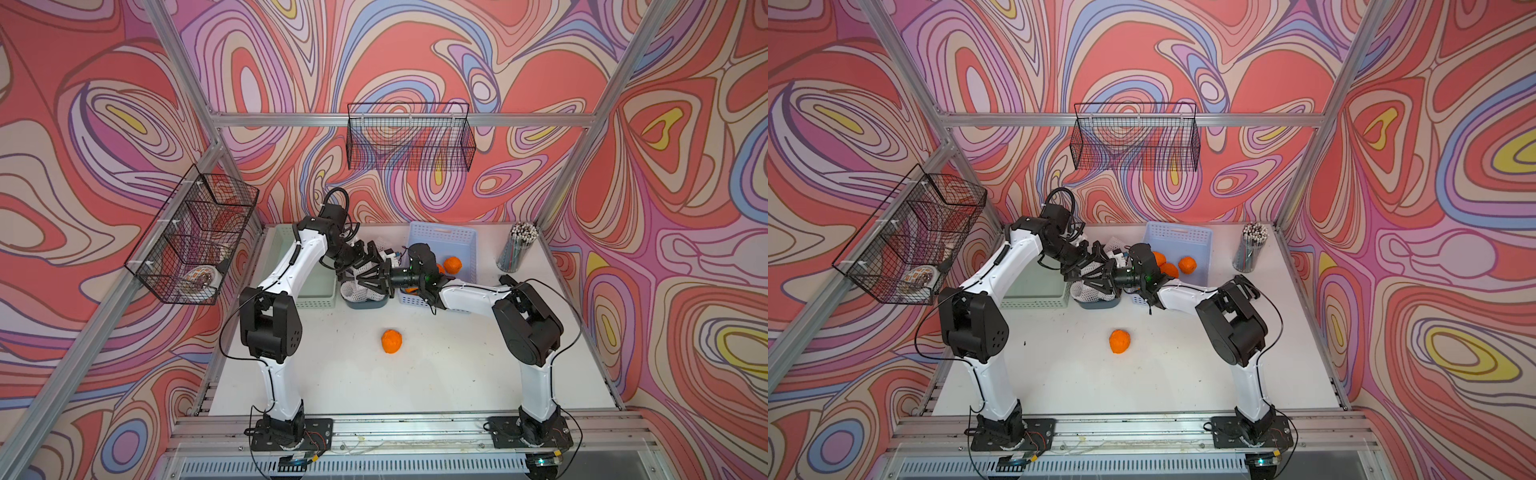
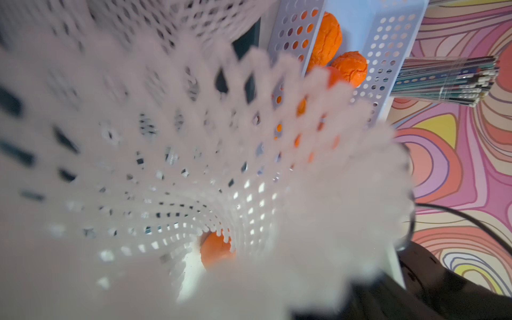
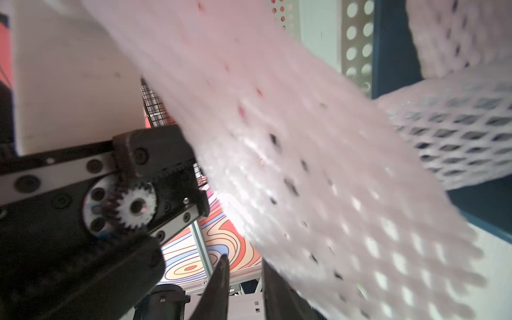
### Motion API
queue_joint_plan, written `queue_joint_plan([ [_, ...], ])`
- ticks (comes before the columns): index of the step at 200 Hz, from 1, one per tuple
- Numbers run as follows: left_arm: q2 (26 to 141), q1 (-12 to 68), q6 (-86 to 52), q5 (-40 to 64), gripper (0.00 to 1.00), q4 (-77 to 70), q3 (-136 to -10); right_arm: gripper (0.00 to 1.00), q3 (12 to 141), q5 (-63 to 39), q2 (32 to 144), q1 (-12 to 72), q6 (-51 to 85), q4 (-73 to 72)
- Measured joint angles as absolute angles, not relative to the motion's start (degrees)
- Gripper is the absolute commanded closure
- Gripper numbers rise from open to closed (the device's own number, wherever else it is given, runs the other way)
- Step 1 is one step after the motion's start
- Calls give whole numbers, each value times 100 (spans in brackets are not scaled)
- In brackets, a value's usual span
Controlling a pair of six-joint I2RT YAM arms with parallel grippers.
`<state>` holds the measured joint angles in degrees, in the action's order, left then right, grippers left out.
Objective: Remove foam nets from oranges
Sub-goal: Place the foam net into the storage box.
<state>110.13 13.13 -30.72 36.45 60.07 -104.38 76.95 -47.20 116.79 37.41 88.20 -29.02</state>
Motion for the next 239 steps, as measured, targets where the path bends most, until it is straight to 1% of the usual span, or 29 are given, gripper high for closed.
queue_joint_plan([
  [57,10947,1236,-3100,3876,0,5981,-10339,79,7867,-4491,11867,3721,8807,-2630],
  [107,10916,1109,-2995,3850,0,6139,-10269,78,7874,-4298,11869,3610,8772,-2397],
  [170,10871,895,-2886,3951,0,6259,-10265,77,7946,-4276,11867,3553,8571,-1997],
  [188,10849,899,-2862,3983,0,6257,-10265,73,7977,-4281,11852,3553,8442,-1835],
  [224,10569,838,-2856,3977,0,6145,-10265,58,7988,-4285,11607,3553,8003,-1205],
  [239,10328,790,-2851,3933,0,5999,-10265,49,7988,-4278,11319,3553,7714,-786],
])
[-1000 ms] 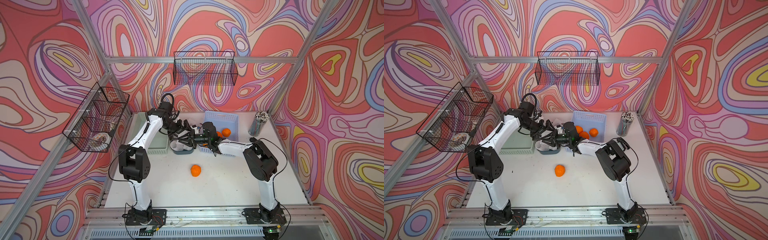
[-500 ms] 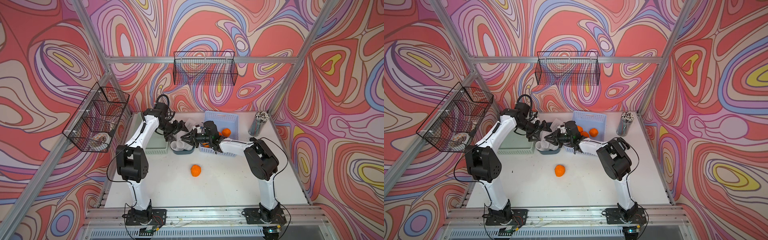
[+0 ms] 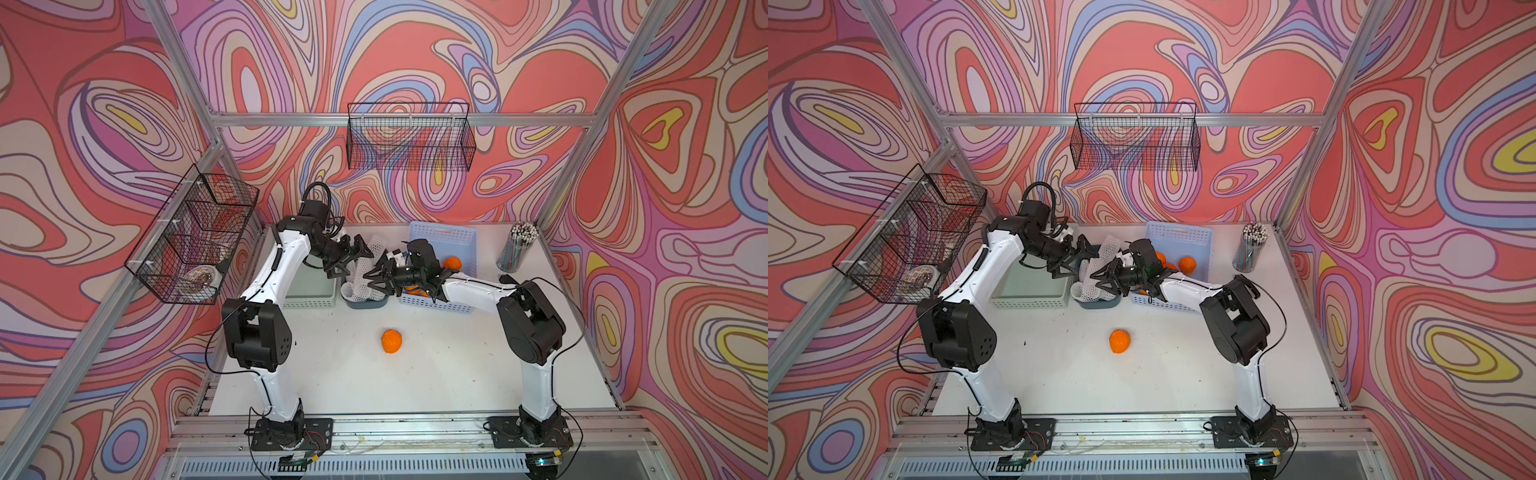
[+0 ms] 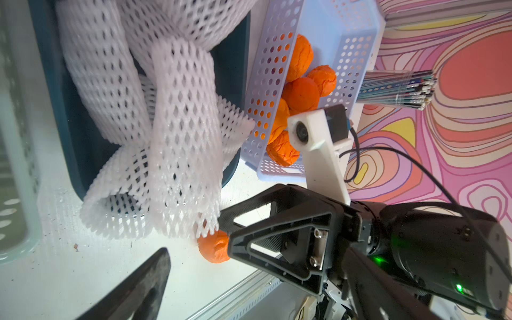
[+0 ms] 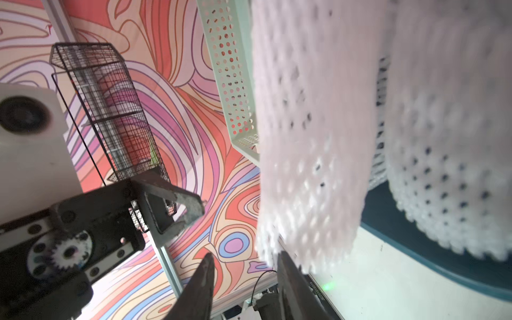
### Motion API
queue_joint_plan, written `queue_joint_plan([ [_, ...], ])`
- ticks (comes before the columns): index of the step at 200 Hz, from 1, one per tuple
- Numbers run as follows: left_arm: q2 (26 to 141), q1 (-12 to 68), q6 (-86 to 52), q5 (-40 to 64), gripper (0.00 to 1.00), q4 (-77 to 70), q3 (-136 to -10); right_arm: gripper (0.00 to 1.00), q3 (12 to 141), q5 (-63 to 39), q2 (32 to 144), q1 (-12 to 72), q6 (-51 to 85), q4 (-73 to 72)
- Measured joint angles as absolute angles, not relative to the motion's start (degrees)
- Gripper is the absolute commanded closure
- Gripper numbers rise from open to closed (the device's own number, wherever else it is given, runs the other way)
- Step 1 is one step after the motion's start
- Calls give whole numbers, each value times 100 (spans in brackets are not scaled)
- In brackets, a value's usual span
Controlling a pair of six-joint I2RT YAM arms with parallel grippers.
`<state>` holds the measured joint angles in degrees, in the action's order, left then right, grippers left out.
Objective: Remove foam nets from oranges
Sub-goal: Place the foam net into the storage box, then pick up the orange from the center of the board.
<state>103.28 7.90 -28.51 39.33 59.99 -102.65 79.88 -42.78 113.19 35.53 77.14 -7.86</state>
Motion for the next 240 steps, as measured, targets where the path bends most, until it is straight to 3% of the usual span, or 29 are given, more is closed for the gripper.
queue_joint_plan([
  [60,8892,755,-2836,3594,0,4716,-9636,3,7990,-4082,9703,3568,5935,1496],
  [134,6423,757,-2005,3232,0,2418,-6997,2,7529,-2932,9365,4145,3238,4486],
  [240,4539,768,-587,3339,0,3153,-5907,2,7874,-2399,10768,4659,2427,4890],
])
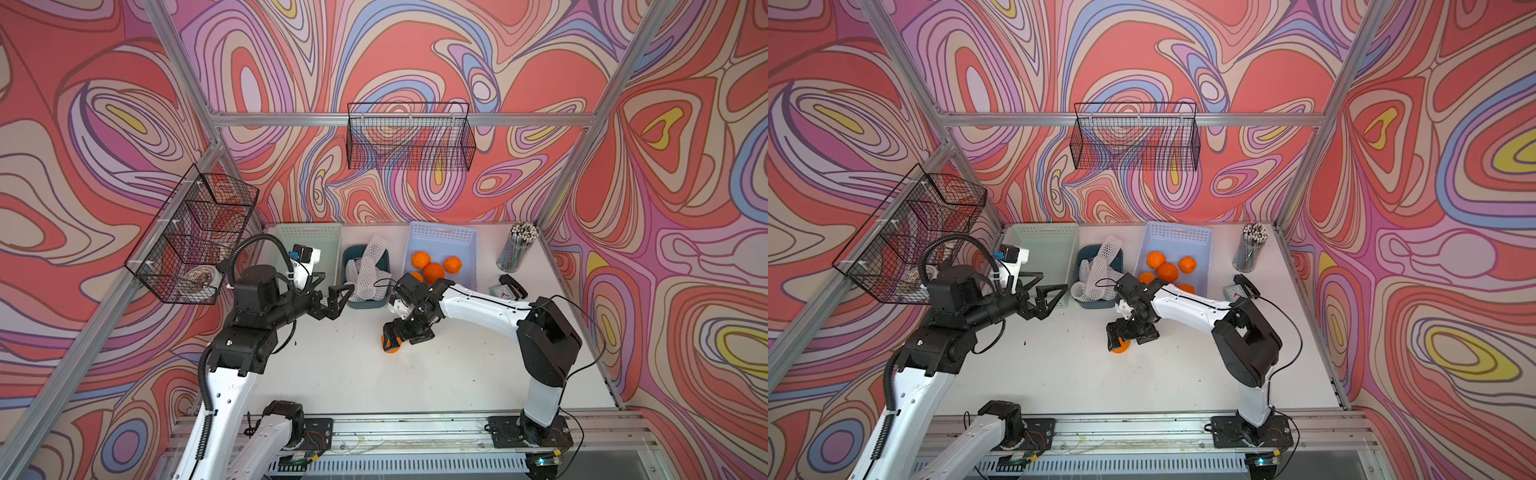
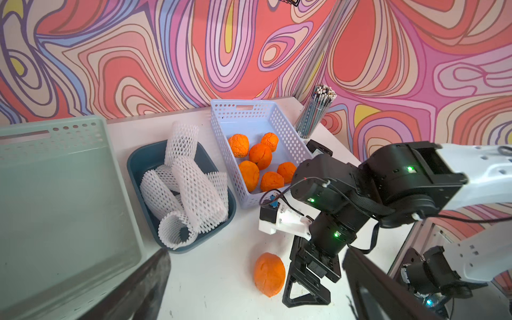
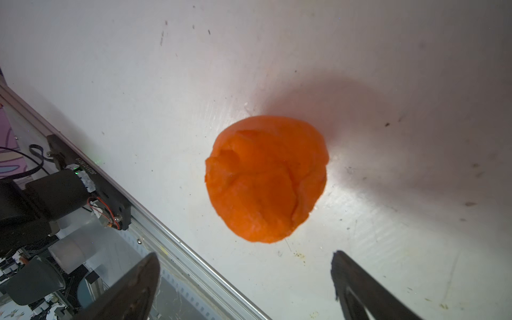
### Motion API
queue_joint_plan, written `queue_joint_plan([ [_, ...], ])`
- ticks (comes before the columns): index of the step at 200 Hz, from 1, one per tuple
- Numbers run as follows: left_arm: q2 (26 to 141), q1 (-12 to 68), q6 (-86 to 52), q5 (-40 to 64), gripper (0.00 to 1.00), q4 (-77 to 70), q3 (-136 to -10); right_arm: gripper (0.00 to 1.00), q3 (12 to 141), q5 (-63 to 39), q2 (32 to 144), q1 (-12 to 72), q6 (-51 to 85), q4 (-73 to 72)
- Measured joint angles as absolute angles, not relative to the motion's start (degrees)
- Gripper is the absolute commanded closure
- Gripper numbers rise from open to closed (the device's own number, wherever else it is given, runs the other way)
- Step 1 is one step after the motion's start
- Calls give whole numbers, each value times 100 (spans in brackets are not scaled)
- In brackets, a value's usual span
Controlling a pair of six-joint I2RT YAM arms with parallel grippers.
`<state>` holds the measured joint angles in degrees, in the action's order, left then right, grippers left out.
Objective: Remove foam nets from oranges
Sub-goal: Pick up the orange from the center of the board.
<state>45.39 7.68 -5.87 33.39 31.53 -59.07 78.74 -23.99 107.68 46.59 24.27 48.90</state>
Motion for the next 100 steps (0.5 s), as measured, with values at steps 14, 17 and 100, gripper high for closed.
queue_joint_plan([
  [14,4445,775,-504,3275,0,3247,-5907,2,7990,-2355,10899,4674,2403,4888],
  [17,4429,779,-484,3260,0,3269,-5907,2,8014,-2346,10919,4676,2401,4884],
  [100,4364,784,-244,2834,0,3573,-5876,10,8497,-2025,11548,4740,2314,4958],
])
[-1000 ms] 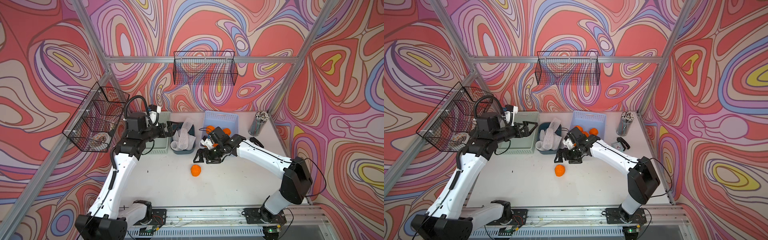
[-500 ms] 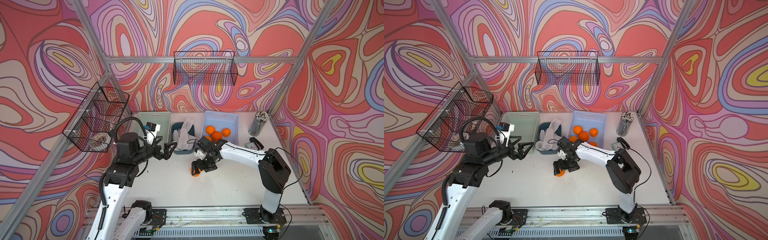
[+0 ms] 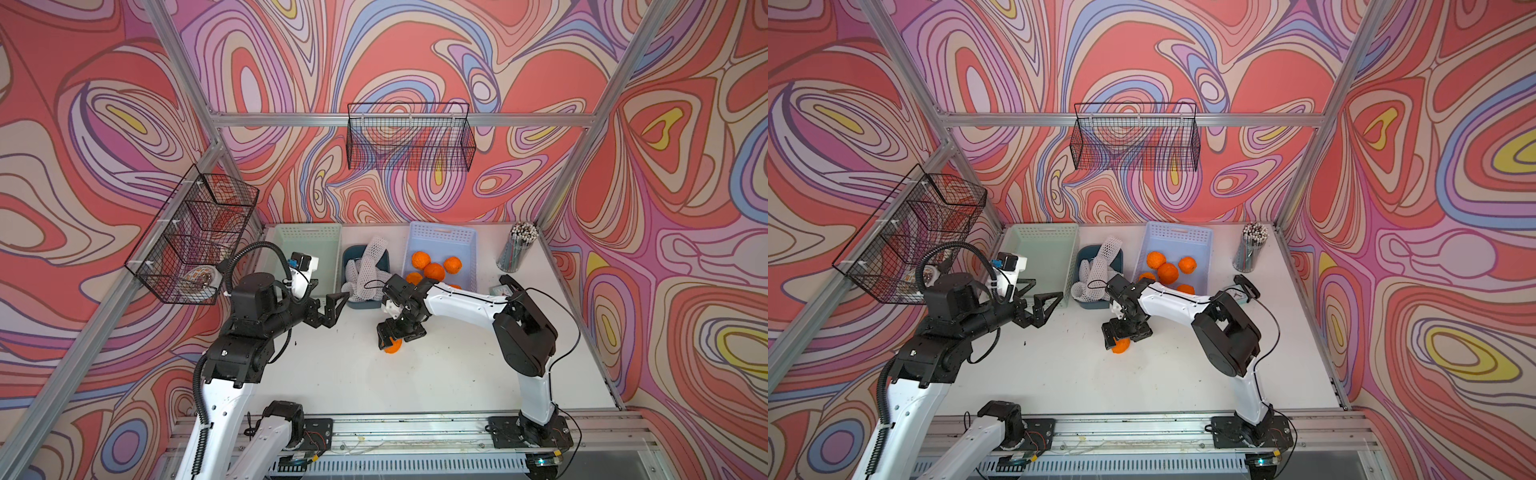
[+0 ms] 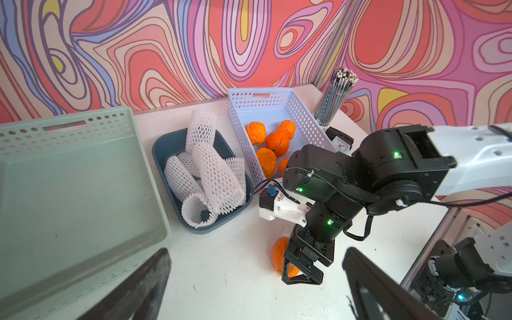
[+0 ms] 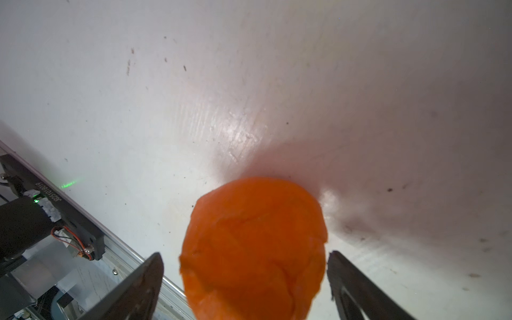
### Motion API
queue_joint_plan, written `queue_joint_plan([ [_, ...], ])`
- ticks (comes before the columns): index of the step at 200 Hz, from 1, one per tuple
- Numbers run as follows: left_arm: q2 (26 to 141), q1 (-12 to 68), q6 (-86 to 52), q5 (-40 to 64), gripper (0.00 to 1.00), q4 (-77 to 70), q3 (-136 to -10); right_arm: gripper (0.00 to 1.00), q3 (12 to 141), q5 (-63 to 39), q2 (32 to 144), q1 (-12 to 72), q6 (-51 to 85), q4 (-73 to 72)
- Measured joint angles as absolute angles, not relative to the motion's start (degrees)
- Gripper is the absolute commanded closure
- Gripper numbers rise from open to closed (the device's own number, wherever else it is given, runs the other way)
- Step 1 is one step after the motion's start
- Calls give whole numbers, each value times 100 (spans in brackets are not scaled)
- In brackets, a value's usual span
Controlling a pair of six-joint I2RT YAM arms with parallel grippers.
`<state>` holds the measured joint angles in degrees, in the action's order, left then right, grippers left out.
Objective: Remove foam nets from oranges
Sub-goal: Pick up the orange from the center of the board.
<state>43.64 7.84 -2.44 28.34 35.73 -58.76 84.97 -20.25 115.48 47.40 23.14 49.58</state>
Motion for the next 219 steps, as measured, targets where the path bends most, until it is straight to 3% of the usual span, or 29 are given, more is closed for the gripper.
queue_joint_plan([
  [83,4436,781,-148,2591,0,3706,-5876,37,8873,-1820,11850,4788,2193,5142],
  [116,4519,784,-115,2587,0,3704,-5876,42,8921,-1699,11854,4799,2161,5218],
  [172,4731,781,-117,2628,0,3581,-5881,42,8936,-1533,11725,4799,2176,5461],
  [219,4842,781,-336,2860,0,3183,-5983,42,8941,-1393,10656,4753,2255,5909],
])
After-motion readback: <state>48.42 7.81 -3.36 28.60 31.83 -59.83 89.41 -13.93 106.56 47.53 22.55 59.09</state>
